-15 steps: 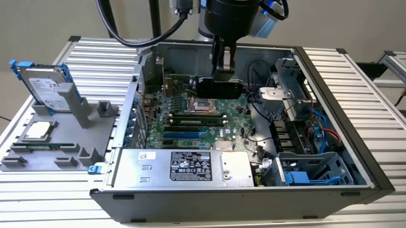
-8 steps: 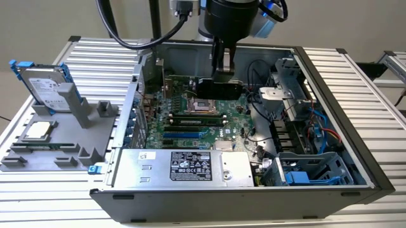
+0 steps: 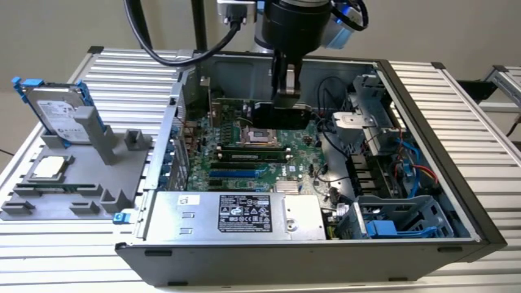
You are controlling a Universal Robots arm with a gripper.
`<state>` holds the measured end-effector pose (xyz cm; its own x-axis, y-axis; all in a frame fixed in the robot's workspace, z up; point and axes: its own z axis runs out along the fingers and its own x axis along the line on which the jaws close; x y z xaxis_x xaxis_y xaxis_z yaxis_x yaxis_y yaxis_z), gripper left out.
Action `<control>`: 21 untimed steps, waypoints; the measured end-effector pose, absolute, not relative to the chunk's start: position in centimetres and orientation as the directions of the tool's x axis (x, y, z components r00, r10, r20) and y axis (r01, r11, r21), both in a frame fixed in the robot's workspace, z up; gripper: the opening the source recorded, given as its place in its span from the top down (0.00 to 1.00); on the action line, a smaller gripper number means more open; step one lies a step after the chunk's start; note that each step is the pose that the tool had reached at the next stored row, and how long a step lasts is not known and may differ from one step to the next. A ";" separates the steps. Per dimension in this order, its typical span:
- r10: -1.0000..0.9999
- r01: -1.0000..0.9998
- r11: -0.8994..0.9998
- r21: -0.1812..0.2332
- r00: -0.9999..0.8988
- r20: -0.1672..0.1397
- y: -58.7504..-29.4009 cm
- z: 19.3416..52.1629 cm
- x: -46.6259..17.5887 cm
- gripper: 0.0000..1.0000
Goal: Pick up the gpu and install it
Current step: 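Insert the gpu into the slot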
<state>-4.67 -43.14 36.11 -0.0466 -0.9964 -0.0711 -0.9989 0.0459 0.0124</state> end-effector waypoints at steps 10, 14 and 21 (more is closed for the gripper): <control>-0.996 -0.999 0.047 0.012 -0.048 -0.071 -43.1 35.8 -5.0 1.00; -0.996 -0.999 0.048 0.012 -0.048 -0.071 -43.1 35.7 -5.1 1.00; -0.996 -0.999 0.048 0.012 -0.048 -0.071 -43.1 35.5 -5.4 1.00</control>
